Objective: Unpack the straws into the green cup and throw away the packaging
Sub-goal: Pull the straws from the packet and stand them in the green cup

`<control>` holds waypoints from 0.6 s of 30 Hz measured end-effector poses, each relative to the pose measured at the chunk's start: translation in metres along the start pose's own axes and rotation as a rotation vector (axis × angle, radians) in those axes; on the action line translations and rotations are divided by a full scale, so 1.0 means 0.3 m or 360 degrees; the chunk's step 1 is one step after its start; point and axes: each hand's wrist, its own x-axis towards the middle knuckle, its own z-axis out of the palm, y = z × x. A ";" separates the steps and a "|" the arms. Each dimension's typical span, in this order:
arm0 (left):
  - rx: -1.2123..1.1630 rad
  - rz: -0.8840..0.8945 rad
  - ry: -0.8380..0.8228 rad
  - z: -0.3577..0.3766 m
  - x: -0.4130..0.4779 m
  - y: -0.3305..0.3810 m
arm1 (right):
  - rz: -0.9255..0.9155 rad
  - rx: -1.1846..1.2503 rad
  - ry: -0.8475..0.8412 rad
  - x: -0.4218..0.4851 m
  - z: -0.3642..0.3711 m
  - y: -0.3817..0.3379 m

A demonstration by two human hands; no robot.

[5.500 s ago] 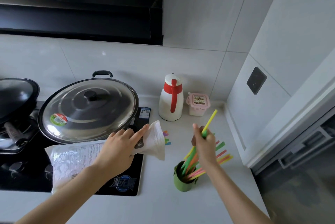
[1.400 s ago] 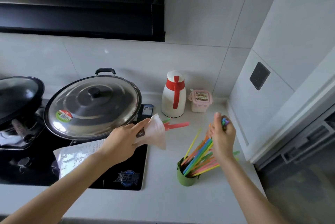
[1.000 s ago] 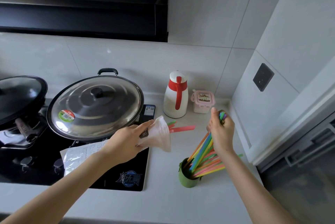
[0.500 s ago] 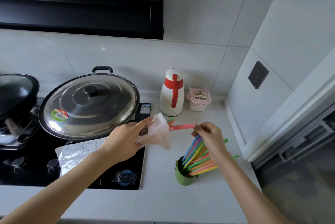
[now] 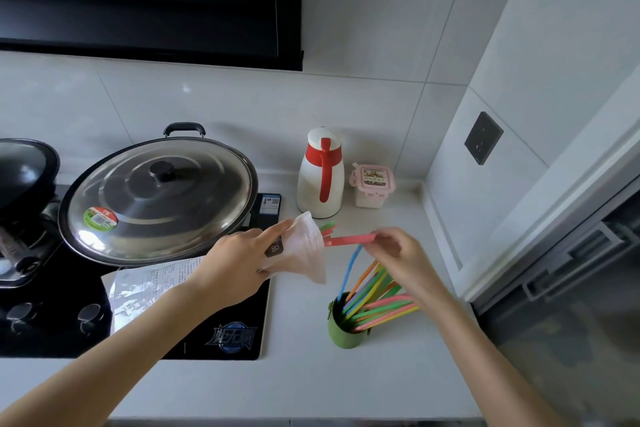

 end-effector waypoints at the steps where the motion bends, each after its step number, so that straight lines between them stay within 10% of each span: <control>1: -0.0001 0.0022 0.0008 -0.005 0.002 0.004 | -0.0088 -0.0018 0.0127 -0.003 -0.028 -0.018; 5: 0.0035 0.0117 0.0062 -0.035 0.030 0.021 | -0.0215 0.0299 0.0380 -0.036 -0.091 -0.089; 12: 0.0019 0.0232 0.0196 -0.073 0.119 0.072 | 0.0245 0.1542 0.0186 -0.092 0.013 -0.122; 18: -0.0034 0.0451 0.0180 -0.043 0.132 0.112 | 0.0193 0.1780 -0.0278 -0.064 0.089 -0.170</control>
